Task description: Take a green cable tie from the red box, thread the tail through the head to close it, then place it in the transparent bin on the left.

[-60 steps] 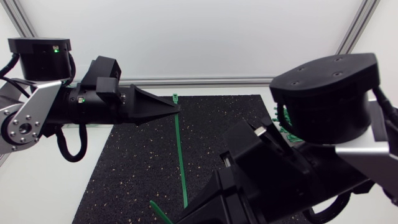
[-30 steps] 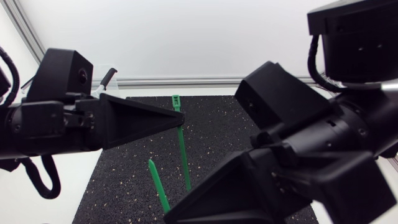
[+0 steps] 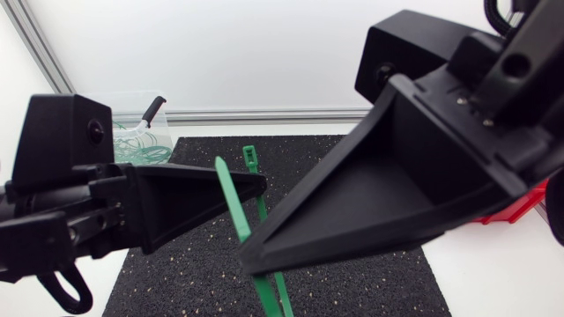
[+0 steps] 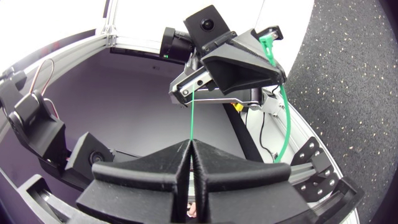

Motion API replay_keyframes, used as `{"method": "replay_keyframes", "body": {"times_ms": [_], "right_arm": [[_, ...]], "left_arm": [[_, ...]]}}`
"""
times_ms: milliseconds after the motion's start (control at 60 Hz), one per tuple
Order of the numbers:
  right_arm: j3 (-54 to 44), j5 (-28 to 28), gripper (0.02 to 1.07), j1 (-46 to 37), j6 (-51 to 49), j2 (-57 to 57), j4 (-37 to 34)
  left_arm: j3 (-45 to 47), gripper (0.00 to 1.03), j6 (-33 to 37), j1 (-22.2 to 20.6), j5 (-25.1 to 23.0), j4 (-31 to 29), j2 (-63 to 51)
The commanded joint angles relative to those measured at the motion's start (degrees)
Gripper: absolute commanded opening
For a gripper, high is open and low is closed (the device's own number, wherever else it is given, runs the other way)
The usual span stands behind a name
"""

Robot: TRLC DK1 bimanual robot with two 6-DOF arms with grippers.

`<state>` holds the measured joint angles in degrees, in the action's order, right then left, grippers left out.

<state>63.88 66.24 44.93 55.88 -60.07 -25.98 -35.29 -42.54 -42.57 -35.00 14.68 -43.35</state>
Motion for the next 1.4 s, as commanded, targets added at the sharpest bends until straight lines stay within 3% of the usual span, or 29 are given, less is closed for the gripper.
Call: {"method": "replay_keyframes", "body": {"times_ms": [0,333,550,1383], "right_arm": [[2.6,0.9,0.08,-1.2,3.5,-1.0,-1.8],[7.6,1.3,0.08,-4.6,3.9,-4.8,-9.5],[7.9,1.1,0.08,-6.5,4.1,-6.5,-10.7],[2.3,0.8,0.08,-10.2,3.9,-8.1,-10.8]], "left_arm": [[1.2,0.04,1.5,-0.5,0.7,1.8,0.8],[2.9,0.04,7.3,-1.7,4.4,3.4,0.6],[3.7,0.04,12.3,-2.4,8.5,5.2,-1.8],[0.8,0.04,13.4,-0.1,9.4,8.4,-5.7]]}}
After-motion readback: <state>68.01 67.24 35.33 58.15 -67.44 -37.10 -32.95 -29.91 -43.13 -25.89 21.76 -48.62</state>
